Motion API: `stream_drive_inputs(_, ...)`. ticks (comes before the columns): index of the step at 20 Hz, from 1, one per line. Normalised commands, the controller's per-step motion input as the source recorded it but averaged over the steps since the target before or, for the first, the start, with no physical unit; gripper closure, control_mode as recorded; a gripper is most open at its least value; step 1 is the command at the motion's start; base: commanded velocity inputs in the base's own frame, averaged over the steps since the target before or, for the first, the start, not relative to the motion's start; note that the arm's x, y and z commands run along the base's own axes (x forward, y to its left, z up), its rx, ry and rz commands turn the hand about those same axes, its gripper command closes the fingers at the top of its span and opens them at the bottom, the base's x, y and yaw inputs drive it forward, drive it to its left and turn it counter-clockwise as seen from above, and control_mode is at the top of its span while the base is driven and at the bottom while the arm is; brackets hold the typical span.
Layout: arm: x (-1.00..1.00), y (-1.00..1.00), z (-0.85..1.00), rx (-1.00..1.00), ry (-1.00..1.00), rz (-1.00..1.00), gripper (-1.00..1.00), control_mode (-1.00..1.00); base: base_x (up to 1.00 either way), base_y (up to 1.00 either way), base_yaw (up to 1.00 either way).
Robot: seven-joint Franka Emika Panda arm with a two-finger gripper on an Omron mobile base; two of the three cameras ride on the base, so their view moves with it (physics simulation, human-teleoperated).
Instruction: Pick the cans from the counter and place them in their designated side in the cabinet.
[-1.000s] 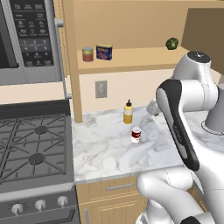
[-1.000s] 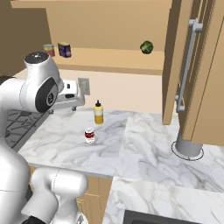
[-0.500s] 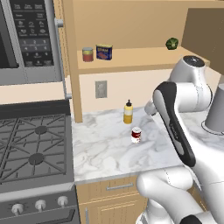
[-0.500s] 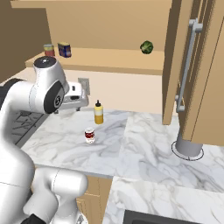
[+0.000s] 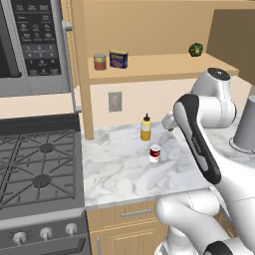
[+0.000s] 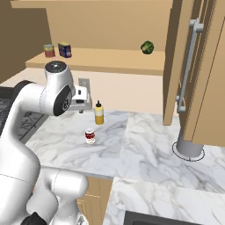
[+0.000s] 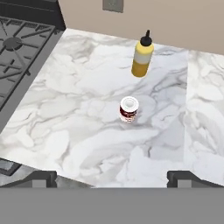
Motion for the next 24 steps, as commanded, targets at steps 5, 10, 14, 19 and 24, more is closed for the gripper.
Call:
stream_drive_inputs(5,0.08,0.00,-0.31,0.05,0.00,-0.06,-1.00,-1.00,0.00,0.00,0.00)
stream_drive_inputs(10,0.05,0.00,-0.32,0.00,-0.01,-0.06,-1.00,-1.00,0.00,0.00,0.00)
stream_drive_inputs(14,0.04,0.00,-0.27,0.00,-0.04,-0.06,-1.00,-1.00,0.00,0.00,0.00)
stream_drive_inputs(19,0.11,0.00,-0.15,0.00,-0.05,-0.05,-1.00,-1.00,0.00,0.00,0.00)
stream_drive_inputs(24,0.21,0.03,-0.13,0.00,-0.05,-0.04,-1.00,-1.00,0.00,0.00,0.00)
